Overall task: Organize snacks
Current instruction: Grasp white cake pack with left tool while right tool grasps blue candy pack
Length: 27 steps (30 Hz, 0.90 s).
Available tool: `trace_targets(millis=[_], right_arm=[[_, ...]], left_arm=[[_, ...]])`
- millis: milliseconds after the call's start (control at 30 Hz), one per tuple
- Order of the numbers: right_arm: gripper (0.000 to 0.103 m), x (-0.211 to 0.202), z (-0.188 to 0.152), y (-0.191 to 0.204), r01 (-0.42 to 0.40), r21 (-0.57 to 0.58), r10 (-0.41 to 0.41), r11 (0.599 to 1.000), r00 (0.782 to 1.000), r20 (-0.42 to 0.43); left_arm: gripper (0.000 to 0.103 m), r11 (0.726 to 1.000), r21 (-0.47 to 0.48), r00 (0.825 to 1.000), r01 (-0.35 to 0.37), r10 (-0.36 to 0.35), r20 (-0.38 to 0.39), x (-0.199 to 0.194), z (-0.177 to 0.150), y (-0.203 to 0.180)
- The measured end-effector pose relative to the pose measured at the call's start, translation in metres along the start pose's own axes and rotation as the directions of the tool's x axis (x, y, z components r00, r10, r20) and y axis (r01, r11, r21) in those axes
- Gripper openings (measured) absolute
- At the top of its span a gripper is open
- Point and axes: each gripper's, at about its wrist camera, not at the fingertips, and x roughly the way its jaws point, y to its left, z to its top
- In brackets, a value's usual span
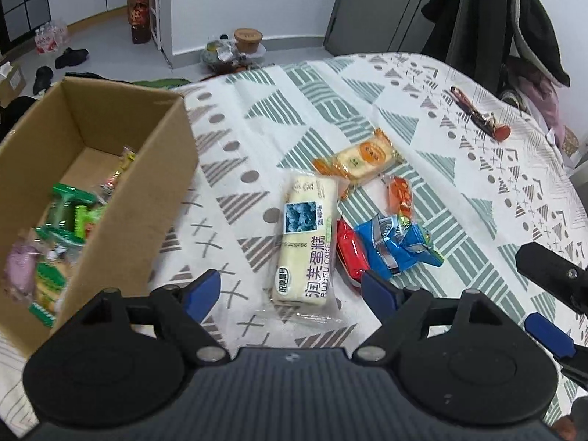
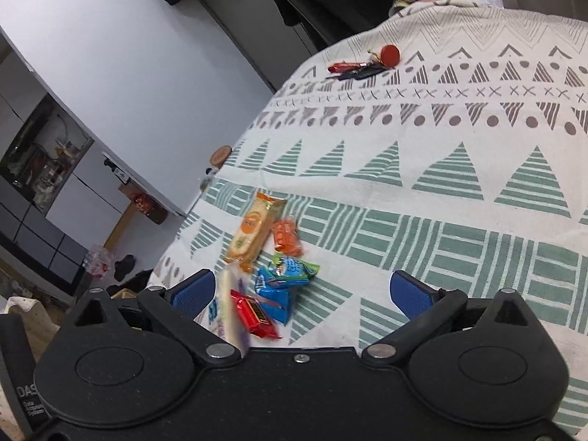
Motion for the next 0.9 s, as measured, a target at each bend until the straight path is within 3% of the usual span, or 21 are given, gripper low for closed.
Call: trace_targets(millis=[167,333,567,900], right_arm=[[0.102,0.016,0.005,-0.005,0.014,0.012,-0.014,1.0,1.0,-0.019],[0.102,0.032,0.006,-0.002,0.022,0.003,-0.022,1.0,0.999,-0.04],[0.097,0.05,0.009,0.002,0.016,-0.006,-0.017,1.0,0.998,-0.067],[0.08,0.071,0.008,0.01,0.005,-0.029,-0.007,1.0,0.995,-0.099]], left_arm=[[0.077,1.0,-0.007,0.999,0.012,-0.012,-0.04,0.024,0.002,-0.002],[0.052,0.999,-0.034,0.996,0.03,-0.032,-0.081,0.041,0.001,0.001],[0.04,0.998,-0.047,0.997,0.047,-0.049,-0.056,0.046,0.003,0.007],[0.029,0.994,-0.081,0.997,0.078,-0.078,0.006,0.028,0.008,0.019]])
